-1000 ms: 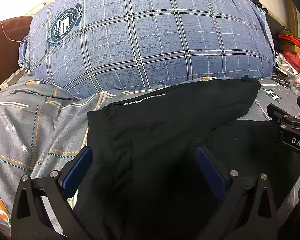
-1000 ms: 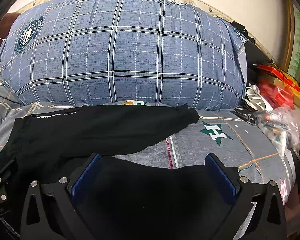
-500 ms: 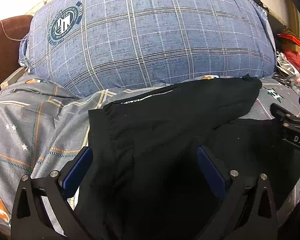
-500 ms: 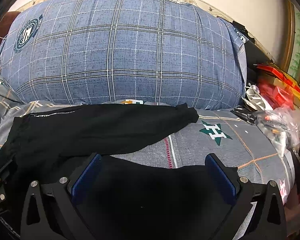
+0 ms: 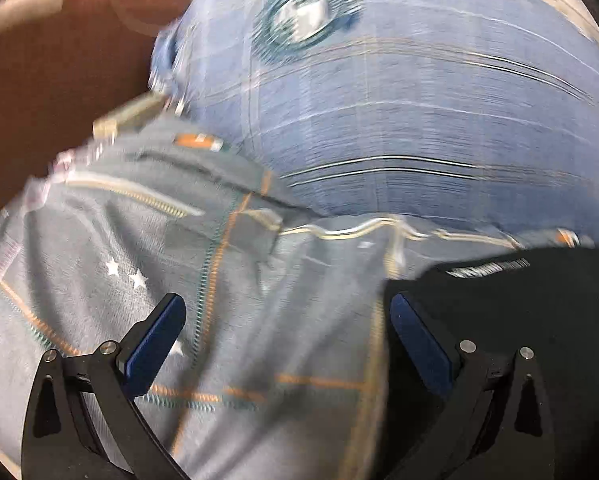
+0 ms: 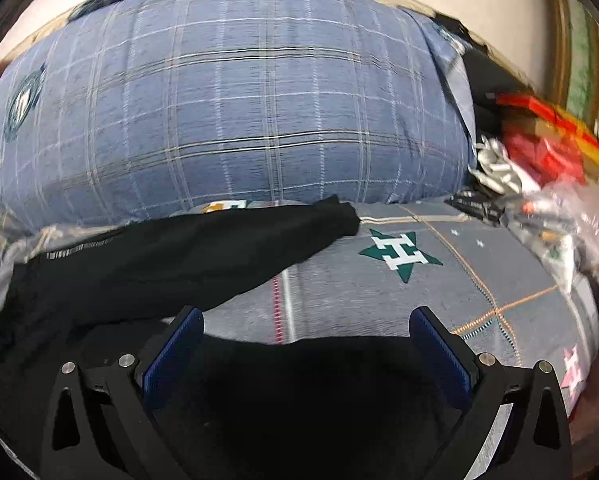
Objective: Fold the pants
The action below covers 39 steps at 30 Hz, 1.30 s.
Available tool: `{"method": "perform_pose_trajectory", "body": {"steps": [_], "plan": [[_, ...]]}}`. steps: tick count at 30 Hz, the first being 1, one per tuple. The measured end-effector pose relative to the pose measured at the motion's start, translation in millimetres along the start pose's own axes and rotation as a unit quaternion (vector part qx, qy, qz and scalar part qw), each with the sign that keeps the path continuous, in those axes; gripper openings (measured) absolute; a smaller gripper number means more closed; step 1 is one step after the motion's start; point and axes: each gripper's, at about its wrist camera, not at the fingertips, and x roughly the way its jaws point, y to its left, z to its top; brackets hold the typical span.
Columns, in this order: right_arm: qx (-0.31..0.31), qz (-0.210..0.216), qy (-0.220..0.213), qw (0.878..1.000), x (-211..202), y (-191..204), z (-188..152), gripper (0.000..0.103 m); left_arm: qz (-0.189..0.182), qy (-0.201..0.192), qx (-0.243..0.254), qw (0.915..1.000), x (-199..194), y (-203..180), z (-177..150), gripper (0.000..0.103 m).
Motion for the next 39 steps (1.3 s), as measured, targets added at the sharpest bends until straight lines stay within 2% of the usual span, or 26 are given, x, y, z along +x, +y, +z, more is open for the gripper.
{"method": "perform_pose_trajectory", "body": {"steps": [3, 6, 11, 14, 15, 18, 20, 22, 24, 26, 29, 31, 35, 36, 38, 39], "plan": [[0.025, 0.014, 0.009, 1.000, 9, -22, 14, 0.103, -0.034, 0.060, -0.062, 0.9957, 35, 25, 8, 0.103], [0.048, 0.030, 0.015, 0.998, 22, -41, 38, 0.103, -0.062, 0.086, -0.086, 0.9906, 48, 23, 10, 0.103], [0.023, 0.055, 0.045, 0.997, 72, -54, 97, 0.102, -0.104, 0.106, -0.022, 0.9887, 57, -28, 13, 0.103], [0.029, 0.068, 0.071, 0.995, 119, -64, 135, 0.102, -0.111, 0.121, 0.009, 0.9864, 68, -49, 10, 0.103], [0.029, 0.068, 0.071, 0.995, 119, -64, 135, 0.102, -0.119, 0.128, 0.014, 0.9845, 71, -54, 8, 0.102], [0.038, 0.072, 0.094, 0.992, 155, -66, 150, 0.102, -0.148, 0.137, 0.038, 0.9787, 78, -68, 6, 0.097], [0.032, 0.070, 0.109, 0.991, 179, -65, 153, 0.097, -0.162, 0.134, 0.061, 0.9758, 79, -76, 5, 0.096], [0.032, 0.076, 0.127, 0.989, 202, -64, 155, 0.093, -0.179, 0.130, 0.077, 0.9722, 80, -84, 5, 0.084], [0.034, 0.075, 0.149, 0.985, 227, -66, 154, 0.086, -0.193, 0.127, 0.086, 0.9693, 81, -91, 6, 0.078], [0.049, 0.081, 0.174, 0.980, 252, -71, 149, 0.080, -0.204, 0.122, 0.094, 0.9669, 81, -95, 7, 0.078], [0.068, 0.091, 0.187, 0.976, 266, -75, 144, 0.077, -0.207, 0.122, 0.099, 0.9656, 85, -96, 9, 0.072], [0.076, 0.105, 0.200, 0.971, 278, -73, 138, 0.071, -0.214, 0.128, 0.094, 0.9639, 88, -96, 10, 0.060], [0.068, 0.117, 0.229, 0.964, 290, -63, 130, 0.060, -0.220, 0.129, 0.078, 0.9639, 91, -92, 12, 0.047], [0.059, 0.110, 0.227, 0.966, 290, -59, 130, 0.056, -0.222, 0.126, 0.074, 0.9641, 91, -91, 13, 0.043], [0.057, 0.119, 0.226, 0.965, 292, -55, 128, 0.031, -0.225, 0.114, 0.070, 0.9652, 86, -88, 16, 0.030], [0.065, 0.125, 0.229, 0.963, 293, -55, 127, 0.028, -0.221, 0.107, 0.072, 0.9668, 84, -88, 17, 0.018]]}}
